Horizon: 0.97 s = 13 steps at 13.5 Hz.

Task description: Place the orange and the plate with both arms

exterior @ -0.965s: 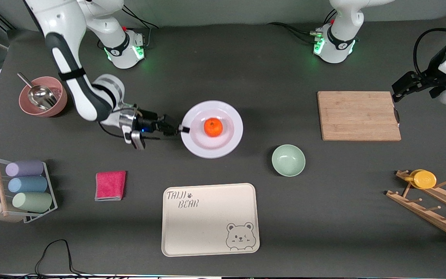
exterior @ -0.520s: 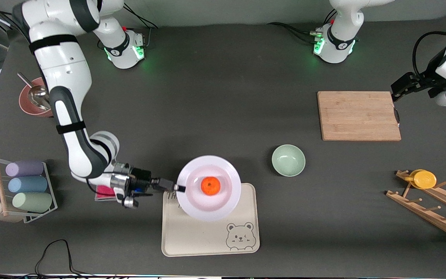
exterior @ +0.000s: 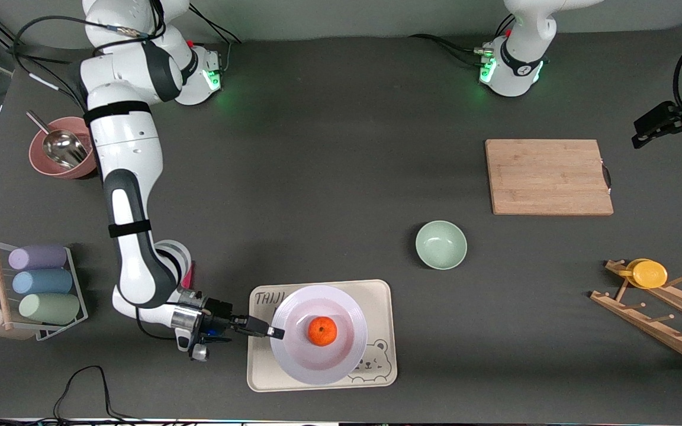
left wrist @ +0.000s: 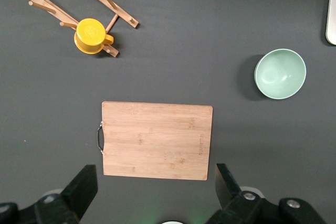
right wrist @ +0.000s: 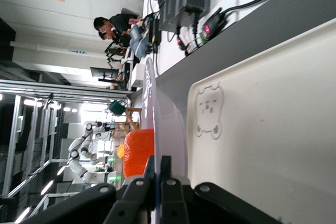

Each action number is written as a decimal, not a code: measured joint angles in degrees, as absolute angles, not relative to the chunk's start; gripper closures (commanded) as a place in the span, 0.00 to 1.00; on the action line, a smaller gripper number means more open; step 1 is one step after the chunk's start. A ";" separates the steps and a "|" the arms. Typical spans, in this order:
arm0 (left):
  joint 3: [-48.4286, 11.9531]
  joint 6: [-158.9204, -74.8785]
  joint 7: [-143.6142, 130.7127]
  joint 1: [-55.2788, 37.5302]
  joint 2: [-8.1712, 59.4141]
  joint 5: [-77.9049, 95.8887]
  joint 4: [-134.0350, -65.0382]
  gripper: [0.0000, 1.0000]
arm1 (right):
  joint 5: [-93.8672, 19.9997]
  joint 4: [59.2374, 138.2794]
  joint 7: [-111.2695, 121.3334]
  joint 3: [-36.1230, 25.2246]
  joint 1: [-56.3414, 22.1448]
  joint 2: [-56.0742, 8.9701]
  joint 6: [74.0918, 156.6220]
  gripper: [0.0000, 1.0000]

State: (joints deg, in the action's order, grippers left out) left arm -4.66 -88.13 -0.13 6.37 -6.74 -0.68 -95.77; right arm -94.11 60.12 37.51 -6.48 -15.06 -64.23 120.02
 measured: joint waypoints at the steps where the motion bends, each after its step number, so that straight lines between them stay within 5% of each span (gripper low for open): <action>1: -4.69 -88.14 -0.07 6.33 -6.70 -0.65 -95.78 0.00 | -94.11 59.28 37.51 -6.48 -15.39 -65.27 120.97 1.00; 10: -4.75 -90.18 -0.08 6.10 -6.05 -0.54 -95.79 0.00 | -94.03 58.74 37.55 -6.49 -16.97 -69.55 122.55 1.00; 13: -4.72 -90.18 -0.08 6.13 -5.79 -0.54 -95.78 0.00 | -94.02 58.77 37.56 -6.48 -17.09 -69.92 122.52 0.70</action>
